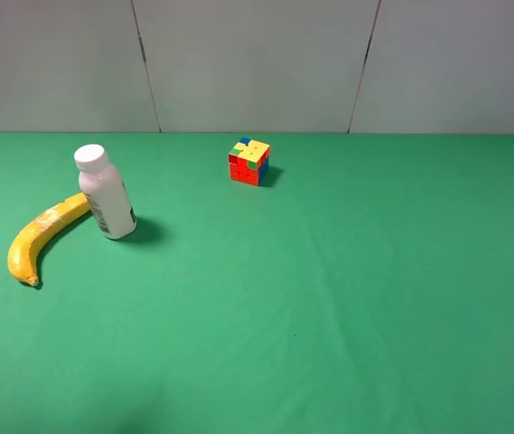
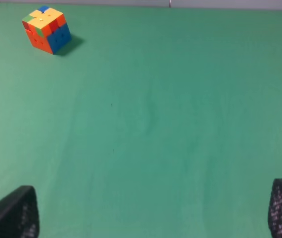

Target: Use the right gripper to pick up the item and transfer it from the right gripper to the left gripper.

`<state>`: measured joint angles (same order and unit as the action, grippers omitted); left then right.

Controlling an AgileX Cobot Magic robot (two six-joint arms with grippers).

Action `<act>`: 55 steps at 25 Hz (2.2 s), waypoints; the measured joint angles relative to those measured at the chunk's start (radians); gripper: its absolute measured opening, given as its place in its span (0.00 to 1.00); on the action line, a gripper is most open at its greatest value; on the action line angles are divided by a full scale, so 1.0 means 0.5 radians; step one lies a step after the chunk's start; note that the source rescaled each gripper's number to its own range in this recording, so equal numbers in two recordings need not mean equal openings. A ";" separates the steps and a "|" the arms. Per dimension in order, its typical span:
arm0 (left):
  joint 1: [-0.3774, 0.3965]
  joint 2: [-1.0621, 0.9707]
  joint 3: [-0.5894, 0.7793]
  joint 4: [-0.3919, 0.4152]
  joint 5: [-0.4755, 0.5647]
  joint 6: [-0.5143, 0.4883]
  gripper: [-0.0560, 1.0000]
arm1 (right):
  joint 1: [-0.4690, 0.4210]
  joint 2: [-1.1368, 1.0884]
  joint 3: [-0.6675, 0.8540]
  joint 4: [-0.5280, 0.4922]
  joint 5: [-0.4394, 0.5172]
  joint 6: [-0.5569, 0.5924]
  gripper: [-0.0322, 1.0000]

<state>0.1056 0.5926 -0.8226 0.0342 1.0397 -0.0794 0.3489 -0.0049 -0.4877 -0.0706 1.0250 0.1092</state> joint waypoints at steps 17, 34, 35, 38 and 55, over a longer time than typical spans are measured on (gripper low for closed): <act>-0.300 -0.842 0.143 0.001 0.168 0.120 0.98 | 0.000 0.000 0.000 0.000 0.000 0.000 0.99; -0.300 -1.192 0.605 -0.254 -0.148 0.516 1.00 | 0.000 0.000 0.000 0.000 0.000 0.000 0.99; -0.300 -1.194 0.605 -0.254 -0.124 0.516 1.00 | 0.000 0.000 0.000 0.000 0.000 0.000 0.99; -0.300 -1.200 0.625 -0.254 -0.018 0.482 1.00 | 0.000 0.000 0.000 0.000 0.000 0.000 0.99; -0.300 -1.200 0.651 -0.256 0.037 0.445 1.00 | 0.000 0.000 0.000 0.001 0.000 0.000 0.99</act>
<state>-0.0445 -0.0074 -0.4969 -0.0937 1.0580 0.1431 0.3489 -0.0049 -0.4877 -0.0703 1.0250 0.1092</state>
